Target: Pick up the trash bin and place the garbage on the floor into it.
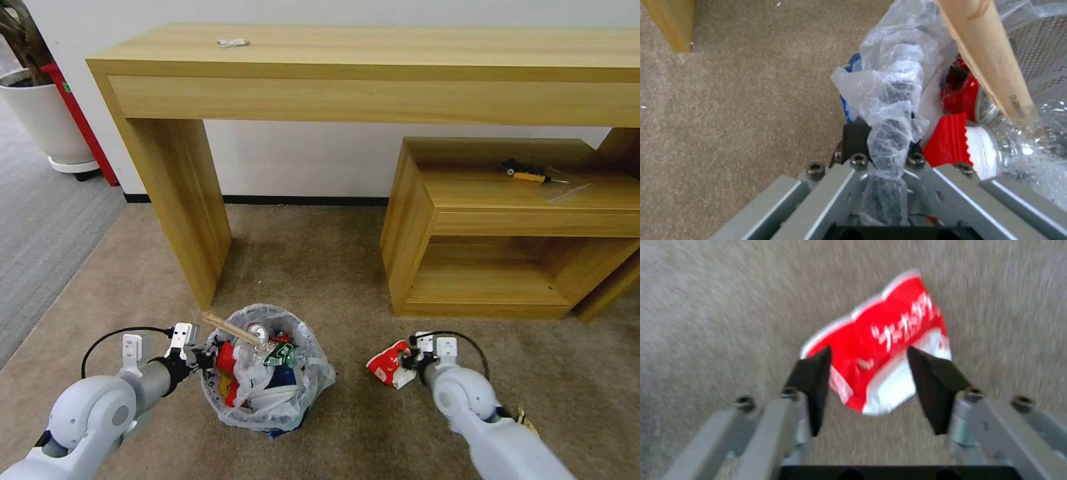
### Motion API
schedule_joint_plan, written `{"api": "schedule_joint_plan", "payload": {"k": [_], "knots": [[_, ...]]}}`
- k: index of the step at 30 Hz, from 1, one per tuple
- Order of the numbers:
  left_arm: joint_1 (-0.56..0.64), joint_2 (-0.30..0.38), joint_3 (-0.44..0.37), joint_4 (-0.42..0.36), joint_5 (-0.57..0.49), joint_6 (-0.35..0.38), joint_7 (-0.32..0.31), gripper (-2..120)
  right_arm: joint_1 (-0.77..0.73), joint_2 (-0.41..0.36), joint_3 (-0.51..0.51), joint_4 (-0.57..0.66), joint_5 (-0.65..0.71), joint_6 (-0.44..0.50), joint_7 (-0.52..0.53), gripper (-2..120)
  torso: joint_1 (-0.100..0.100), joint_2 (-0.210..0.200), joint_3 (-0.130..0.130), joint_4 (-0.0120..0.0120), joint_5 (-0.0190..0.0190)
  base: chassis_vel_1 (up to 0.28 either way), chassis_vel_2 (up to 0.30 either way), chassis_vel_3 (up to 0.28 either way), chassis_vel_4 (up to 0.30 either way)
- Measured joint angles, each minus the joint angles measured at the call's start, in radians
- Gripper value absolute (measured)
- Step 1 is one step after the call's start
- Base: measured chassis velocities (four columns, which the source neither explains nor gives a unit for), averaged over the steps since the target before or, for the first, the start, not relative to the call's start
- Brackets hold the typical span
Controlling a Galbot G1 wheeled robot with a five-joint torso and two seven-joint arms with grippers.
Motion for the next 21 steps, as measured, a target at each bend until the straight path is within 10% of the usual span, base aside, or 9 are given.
{"api": "schedule_joint_plan", "payload": {"k": [13,21], "knots": [[0.010,-0.006,0.003,0.008,0.018,0.000,0.005,0,0.034,0.037,0.017,-0.142,0.048,-0.013,0.049,97,0.000,0.000,0.000,-0.0005,0.0002,0.000,0.000,0.000,0.000],[0.006,-0.010,0.013,0.012,0.025,0.000,0.006,0,0.092,0.090,0.023,-0.260,0.007,0.031,-0.047,72,0.000,0.000,0.000,-0.0002,0.0003,0.000,0.000,0.000,0.000]]}}
